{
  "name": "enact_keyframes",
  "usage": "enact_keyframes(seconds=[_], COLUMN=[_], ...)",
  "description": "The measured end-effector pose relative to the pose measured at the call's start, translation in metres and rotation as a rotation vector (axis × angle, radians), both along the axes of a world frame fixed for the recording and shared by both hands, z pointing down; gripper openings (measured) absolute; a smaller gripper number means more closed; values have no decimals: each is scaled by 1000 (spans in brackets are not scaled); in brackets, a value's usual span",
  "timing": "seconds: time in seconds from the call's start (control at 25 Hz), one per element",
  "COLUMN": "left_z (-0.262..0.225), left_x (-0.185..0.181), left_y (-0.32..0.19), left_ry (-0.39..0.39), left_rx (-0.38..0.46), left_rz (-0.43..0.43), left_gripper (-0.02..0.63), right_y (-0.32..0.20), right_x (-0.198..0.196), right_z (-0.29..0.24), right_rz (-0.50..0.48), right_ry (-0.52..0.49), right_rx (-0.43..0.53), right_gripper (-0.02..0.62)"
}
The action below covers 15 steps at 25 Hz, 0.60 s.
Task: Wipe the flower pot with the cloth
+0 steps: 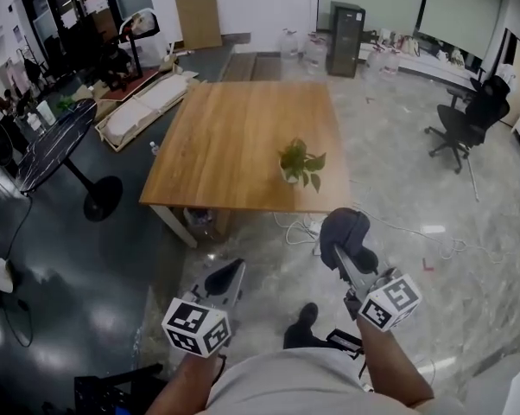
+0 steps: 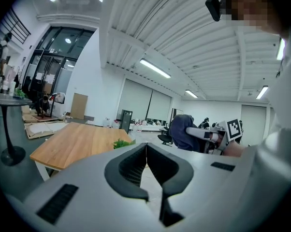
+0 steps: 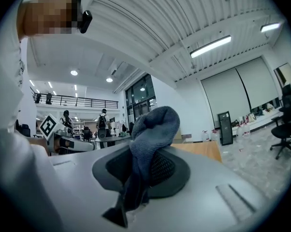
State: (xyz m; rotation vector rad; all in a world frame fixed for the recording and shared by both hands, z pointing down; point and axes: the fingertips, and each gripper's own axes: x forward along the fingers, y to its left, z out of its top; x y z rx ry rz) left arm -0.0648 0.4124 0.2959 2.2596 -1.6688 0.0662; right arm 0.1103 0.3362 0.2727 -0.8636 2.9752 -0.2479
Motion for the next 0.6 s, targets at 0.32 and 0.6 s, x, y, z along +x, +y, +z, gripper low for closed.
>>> enact_keyframes(seconds=[0.32,0.6], left_z=[21,50], left_x=[28,40], left_y=[-156,-248], left_ry=[23,4], left_rx=[-56,-122], left_rz=[2,-2], left_gripper=[8,8], right_y=[-160,-248], right_x=[16,26], right_z=[20,49], right_rz=[-68,-66], right_ry=[1,-9], right_rx=[-55,-119], right_gripper=[64,64])
